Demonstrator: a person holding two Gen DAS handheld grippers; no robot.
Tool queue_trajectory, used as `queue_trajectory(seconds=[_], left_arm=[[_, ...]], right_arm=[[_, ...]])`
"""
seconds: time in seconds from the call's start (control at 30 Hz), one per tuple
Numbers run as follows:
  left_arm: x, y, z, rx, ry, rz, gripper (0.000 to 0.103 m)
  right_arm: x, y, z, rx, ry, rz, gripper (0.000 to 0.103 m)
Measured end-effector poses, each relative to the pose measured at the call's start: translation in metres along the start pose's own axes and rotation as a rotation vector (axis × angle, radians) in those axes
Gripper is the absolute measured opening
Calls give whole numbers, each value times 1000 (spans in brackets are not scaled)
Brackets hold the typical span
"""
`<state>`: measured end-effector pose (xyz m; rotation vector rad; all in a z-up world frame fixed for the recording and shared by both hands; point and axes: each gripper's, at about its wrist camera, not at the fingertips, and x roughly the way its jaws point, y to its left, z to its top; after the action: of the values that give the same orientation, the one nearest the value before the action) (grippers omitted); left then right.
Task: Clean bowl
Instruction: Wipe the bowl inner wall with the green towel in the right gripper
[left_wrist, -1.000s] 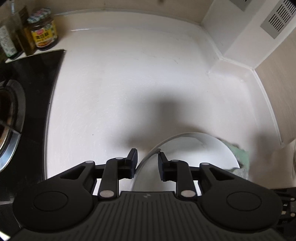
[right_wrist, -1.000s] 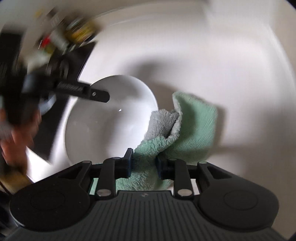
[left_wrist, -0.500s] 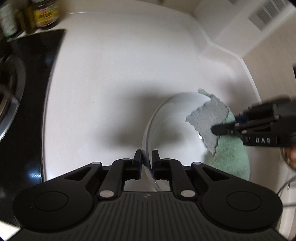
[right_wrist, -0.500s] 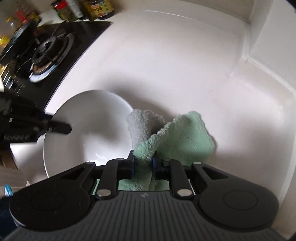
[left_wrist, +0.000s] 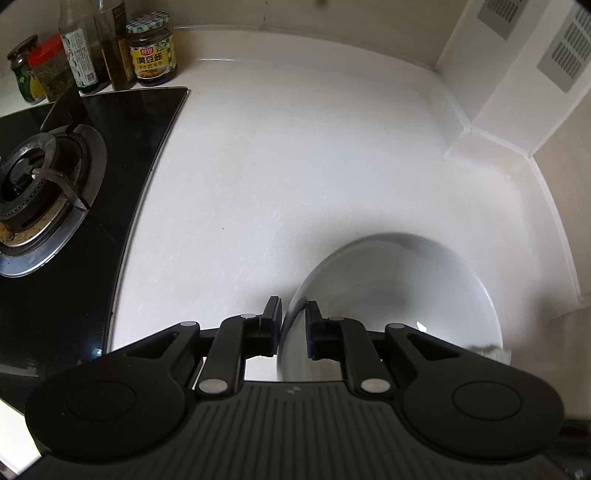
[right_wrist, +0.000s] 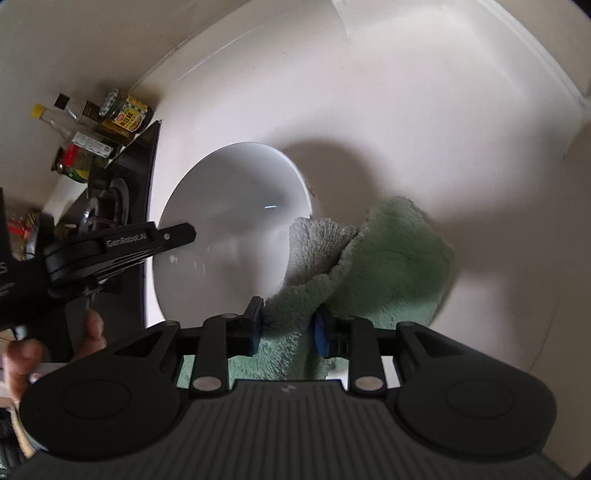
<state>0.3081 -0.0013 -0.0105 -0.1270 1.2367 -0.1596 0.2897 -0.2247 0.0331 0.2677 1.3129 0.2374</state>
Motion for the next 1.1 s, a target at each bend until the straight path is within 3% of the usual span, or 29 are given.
queue_trajectory(seconds=[0.07, 0.17, 0.2, 0.33, 0.43, 0.57, 0.67, 0.8, 0.87, 0.93, 1.1], left_arm=[[-2, 1, -4, 54, 32, -20, 6], [-3, -2, -7, 155, 107, -120, 26], [-3, -4, -8, 189, 125, -142, 29], [-1, -13, -1, 249, 131, -106, 31], [5, -14, 15, 261, 161, -86, 28], [16, -17, 30, 290, 213, -53, 24], [17, -8, 25, 178, 152, -34, 17], [15, -1, 21, -4, 72, 16, 5], [15, -1, 19, -65, 48, 39, 6], [15, -2, 17, -96, 35, 52, 7], [13, -4, 12, -160, 15, 74, 10]], right_arm=[[4, 2, 11, -98, -31, -23, 19], [9, 23, 45, -510, -58, -178, 15], [8, 23, 46, -539, -50, -183, 15], [26, 48, 72, -844, 87, -214, 16], [35, 66, 65, -1098, 97, -262, 19], [37, 69, 62, -1277, 78, -244, 20], [35, 66, 63, -1229, 55, -228, 20], [25, 59, 48, -951, -30, -240, 19], [20, 54, 38, -752, -80, -230, 18], [11, 40, 26, -463, -128, -203, 18], [-5, 10, -6, -34, -168, -85, 24]])
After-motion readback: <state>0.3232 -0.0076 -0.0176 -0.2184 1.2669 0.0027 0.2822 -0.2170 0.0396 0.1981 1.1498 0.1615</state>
